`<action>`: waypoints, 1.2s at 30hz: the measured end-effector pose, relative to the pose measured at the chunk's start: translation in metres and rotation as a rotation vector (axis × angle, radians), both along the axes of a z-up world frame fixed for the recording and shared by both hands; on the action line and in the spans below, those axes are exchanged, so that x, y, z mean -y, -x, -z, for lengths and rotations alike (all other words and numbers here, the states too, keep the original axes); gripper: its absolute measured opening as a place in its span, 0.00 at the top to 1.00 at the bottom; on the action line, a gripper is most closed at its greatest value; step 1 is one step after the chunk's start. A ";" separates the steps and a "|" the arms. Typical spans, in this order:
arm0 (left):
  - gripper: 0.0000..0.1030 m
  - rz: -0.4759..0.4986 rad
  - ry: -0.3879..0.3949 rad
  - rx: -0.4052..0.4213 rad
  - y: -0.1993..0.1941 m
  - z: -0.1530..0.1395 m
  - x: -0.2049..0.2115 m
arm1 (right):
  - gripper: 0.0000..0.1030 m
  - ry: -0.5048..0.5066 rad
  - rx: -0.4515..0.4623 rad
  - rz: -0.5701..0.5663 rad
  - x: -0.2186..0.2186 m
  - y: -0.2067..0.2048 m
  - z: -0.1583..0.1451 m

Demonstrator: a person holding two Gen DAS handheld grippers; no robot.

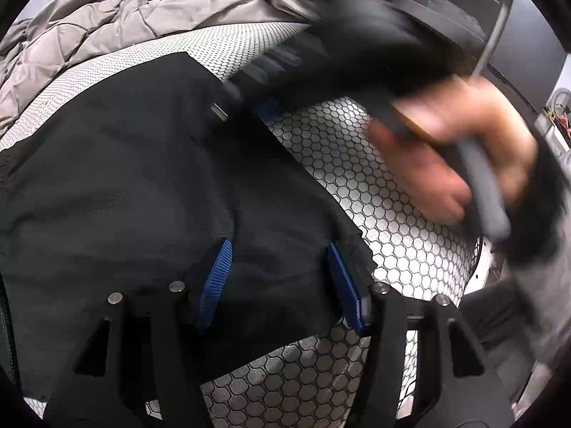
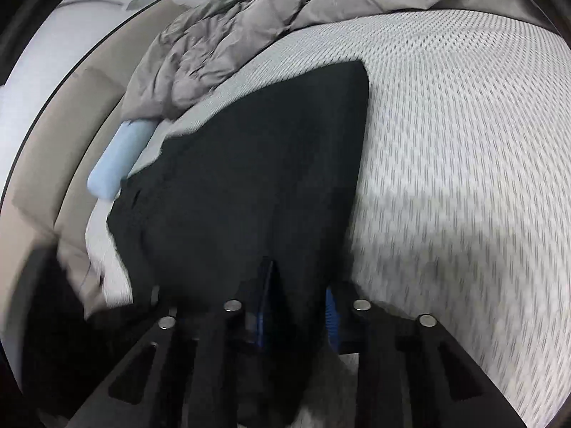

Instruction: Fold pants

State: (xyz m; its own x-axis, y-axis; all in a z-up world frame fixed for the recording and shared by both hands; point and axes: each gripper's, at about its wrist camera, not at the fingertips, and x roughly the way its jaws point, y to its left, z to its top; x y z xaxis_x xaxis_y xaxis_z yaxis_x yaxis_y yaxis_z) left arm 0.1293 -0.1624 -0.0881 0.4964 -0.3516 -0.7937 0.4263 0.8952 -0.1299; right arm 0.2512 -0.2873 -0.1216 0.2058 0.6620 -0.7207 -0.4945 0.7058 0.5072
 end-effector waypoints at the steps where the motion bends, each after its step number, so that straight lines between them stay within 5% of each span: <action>1: 0.49 -0.001 0.018 -0.011 -0.001 0.001 -0.003 | 0.79 -0.002 0.001 0.009 -0.004 -0.014 -0.001; 8: 0.49 0.011 0.011 -0.017 -0.002 -0.001 0.001 | 0.79 -0.048 0.001 0.125 -0.029 -0.125 -0.005; 14: 0.47 0.044 0.083 -0.039 -0.009 -0.009 -0.010 | 0.74 -0.009 0.007 0.165 -0.048 -0.158 -0.019; 16: 0.47 0.036 0.144 -0.050 -0.009 -0.018 -0.023 | 0.67 -0.033 0.020 0.197 -0.026 -0.135 -0.030; 18: 0.47 0.003 0.196 -0.020 -0.006 -0.032 -0.043 | 0.48 -0.070 0.038 0.239 0.003 -0.104 -0.036; 24: 0.39 -0.178 0.229 0.066 -0.008 -0.047 -0.115 | 0.47 -0.184 -0.056 0.258 0.061 0.004 -0.008; 26: 0.39 -0.254 0.216 0.065 -0.008 -0.042 -0.136 | 0.55 -0.283 -0.094 0.198 0.055 0.021 -0.002; 28: 0.39 -0.289 0.209 0.059 -0.005 -0.039 -0.153 | 0.69 -0.242 -0.060 0.196 0.042 0.030 -0.001; 29: 0.39 -0.305 0.201 0.060 -0.005 -0.037 -0.161 | 0.87 -0.203 -0.042 0.197 0.037 0.030 -0.001; 33: 0.39 -0.331 0.161 0.079 0.018 -0.034 -0.175 | 0.88 -0.196 -0.022 0.227 0.030 0.014 -0.012; 36: 0.39 -0.285 0.140 0.128 0.014 -0.038 -0.181 | 0.85 -0.057 0.092 0.244 0.021 0.025 -0.031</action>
State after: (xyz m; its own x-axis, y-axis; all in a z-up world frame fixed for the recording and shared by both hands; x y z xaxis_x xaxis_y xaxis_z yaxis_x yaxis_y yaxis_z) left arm 0.1151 0.0190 -0.0498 0.6827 -0.2853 -0.6727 0.1820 0.9580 -0.2216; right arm 0.2264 -0.3079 -0.0905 0.4275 0.6240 -0.6541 -0.3593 0.7812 0.5105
